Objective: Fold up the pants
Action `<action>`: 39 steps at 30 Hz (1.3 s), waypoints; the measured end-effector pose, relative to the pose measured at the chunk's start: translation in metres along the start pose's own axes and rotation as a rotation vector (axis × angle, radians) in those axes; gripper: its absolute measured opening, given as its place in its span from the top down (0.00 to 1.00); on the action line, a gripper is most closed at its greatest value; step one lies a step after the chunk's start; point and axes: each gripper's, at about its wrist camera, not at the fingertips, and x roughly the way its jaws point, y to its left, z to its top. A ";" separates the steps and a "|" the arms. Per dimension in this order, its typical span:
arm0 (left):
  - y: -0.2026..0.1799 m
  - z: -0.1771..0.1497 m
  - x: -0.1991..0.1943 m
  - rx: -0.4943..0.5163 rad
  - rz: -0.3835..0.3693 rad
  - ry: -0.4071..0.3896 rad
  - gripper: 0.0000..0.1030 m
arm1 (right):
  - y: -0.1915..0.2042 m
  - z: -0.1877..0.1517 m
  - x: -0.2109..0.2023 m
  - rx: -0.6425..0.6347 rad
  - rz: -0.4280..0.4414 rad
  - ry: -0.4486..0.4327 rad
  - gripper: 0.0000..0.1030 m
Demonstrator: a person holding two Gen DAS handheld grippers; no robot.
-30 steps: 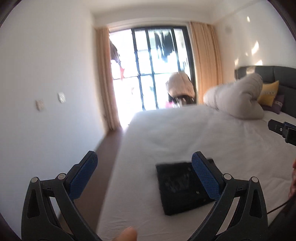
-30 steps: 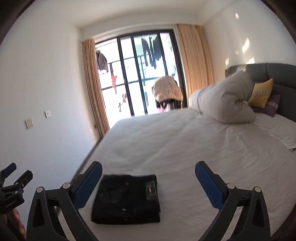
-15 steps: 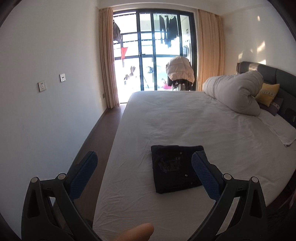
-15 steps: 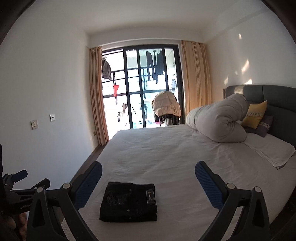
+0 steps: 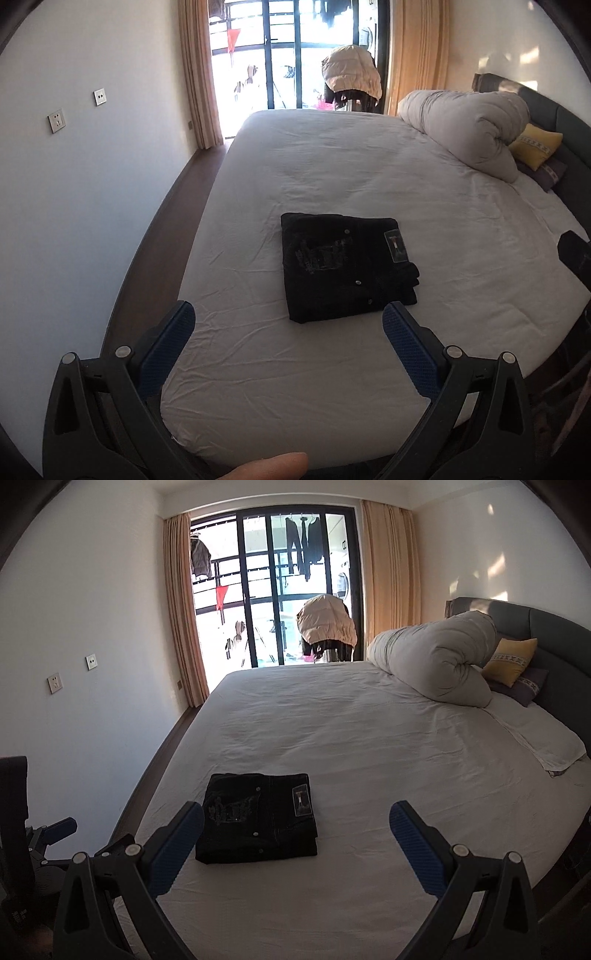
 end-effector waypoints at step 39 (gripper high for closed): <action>-0.007 -0.009 0.036 -0.022 -0.001 0.086 0.00 | 0.006 -0.018 0.040 -0.032 -0.076 0.197 0.00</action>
